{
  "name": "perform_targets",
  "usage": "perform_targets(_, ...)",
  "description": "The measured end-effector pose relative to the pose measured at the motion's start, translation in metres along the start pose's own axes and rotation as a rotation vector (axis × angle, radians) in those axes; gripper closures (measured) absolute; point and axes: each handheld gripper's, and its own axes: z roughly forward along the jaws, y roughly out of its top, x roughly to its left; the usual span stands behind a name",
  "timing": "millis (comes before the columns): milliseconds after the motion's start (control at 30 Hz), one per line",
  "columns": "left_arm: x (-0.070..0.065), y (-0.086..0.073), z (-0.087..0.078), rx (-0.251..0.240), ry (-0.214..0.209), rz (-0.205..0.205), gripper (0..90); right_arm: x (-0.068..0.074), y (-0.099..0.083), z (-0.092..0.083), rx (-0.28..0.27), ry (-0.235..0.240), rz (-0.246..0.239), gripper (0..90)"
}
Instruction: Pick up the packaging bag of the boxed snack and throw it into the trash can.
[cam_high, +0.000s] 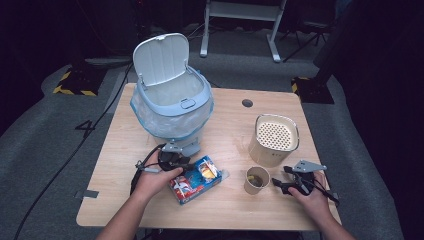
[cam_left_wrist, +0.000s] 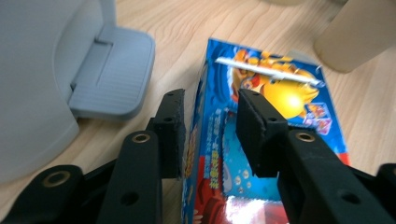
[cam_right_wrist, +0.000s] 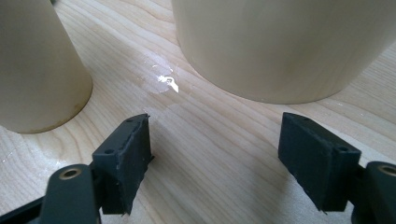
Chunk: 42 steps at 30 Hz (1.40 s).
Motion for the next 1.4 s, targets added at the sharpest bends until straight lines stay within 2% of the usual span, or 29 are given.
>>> perform_targets(133, 0.001, -0.002, 0.002, 0.013, 0.005, -0.008, 68.2, 0.000, 0.000, 0.000, 0.000, 0.000, 0.000, 25.4)
perform_targets(367, 0.002, -0.003, 0.005, 0.098, 0.024, -0.004, 78.7, 0.000, 0.000, 0.000, 0.000, 0.000, -0.001, 25.4)
perform_targets(467, 0.002, -0.004, 0.006, 0.111, 0.030, -0.001, 80.6, 0.000, 0.000, 0.000, 0.000, 0.000, 0.000, 25.4)
perform_targets(667, 0.003, -0.003, 0.002, 0.065, 0.026, -0.014, 85.3, 0.000, 0.000, 0.000, 0.001, 0.000, 0.000, 25.4)
perform_targets(733, 0.003, -0.002, -0.002, 0.041, 0.005, -0.034, 87.0, 0.000, 0.000, 0.000, 0.001, 0.000, 0.000, 25.4)
perform_targets(867, 0.001, -0.002, -0.007, 0.014, -0.017, -0.040, 89.3, 0.000, 0.000, 0.000, 0.000, 0.000, 0.000, 25.4)
perform_targets(1000, -0.003, -0.001, -0.010, 0.007, -0.022, -0.033, 89.9, 0.000, 0.000, 0.000, 0.000, 0.000, 0.000, 25.4)
perform_targets(1133, -0.009, 0.002, -0.016, -0.023, -0.025, -0.018, 90.0, 0.000, 0.000, 0.000, 0.000, -0.001, 0.000, 25.4)
perform_targets(1167, -0.013, 0.004, -0.021, -0.043, -0.025, -0.005, 90.0, 0.000, 0.000, 0.000, 0.000, -0.001, 0.000, 25.4)
perform_targets(1200, -0.013, 0.004, -0.021, -0.043, -0.025, -0.005, 90.0, 0.000, 0.000, 0.000, 0.000, -0.001, 0.000, 25.4)
perform_targets(1233, -0.016, 0.007, -0.025, -0.068, -0.019, 0.013, 90.0, 0.000, 0.000, 0.000, 0.000, -0.001, 0.000, 25.4)
perform_targets(1367, -0.021, 0.012, -0.033, -0.118, -0.012, 0.034, 90.0, 0.000, 0.000, 0.000, 0.000, 0.000, 0.000, 25.4)
perform_targets(1400, -0.021, 0.012, -0.033, -0.118, -0.012, 0.034, 90.0, 0.000, 0.000, 0.000, 0.000, 0.000, 0.000, 25.4)
